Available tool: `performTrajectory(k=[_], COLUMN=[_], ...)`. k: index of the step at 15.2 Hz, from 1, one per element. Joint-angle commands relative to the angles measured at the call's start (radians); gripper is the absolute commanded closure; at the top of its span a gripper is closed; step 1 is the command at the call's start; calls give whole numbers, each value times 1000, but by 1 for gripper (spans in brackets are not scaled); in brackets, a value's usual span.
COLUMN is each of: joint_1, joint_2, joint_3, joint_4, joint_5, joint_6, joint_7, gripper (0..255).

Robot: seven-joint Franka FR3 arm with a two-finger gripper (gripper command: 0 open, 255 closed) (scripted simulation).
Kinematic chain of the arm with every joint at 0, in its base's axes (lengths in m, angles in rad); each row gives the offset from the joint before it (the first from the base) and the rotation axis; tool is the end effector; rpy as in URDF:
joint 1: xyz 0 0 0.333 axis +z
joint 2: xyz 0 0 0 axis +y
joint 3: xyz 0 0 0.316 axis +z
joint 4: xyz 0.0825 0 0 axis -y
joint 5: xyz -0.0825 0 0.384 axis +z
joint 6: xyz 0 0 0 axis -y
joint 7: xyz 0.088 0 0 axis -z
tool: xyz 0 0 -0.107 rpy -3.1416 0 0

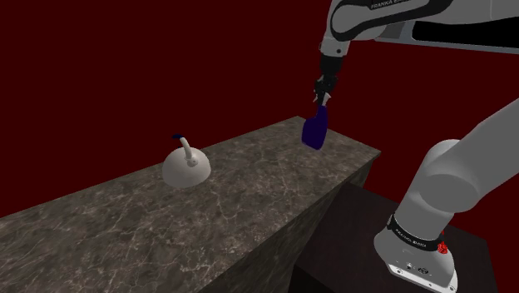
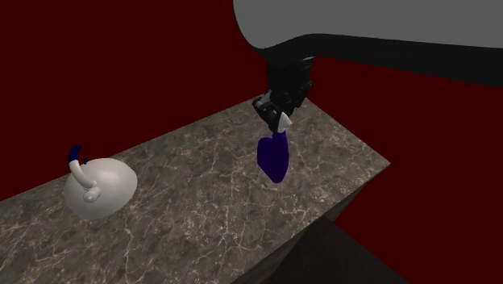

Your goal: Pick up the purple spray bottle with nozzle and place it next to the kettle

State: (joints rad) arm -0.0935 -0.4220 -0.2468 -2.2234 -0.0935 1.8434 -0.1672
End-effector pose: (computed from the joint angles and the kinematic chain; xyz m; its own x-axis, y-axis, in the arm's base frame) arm 0.4027 -0.1627 0.5380 0.9910 -0.1296 0.0330 -0.1296 -0.9916 -0.0040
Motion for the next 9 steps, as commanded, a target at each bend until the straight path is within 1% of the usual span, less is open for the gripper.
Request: performTrajectory(k=[1,9], joint_1=[1,5], joint_2=[1,7], joint_3=[2,8], joint_4=[32,145], joint_5=[2,7], joint_6=[-31,-138], joint_7=[0,-2], gripper=[255,255])
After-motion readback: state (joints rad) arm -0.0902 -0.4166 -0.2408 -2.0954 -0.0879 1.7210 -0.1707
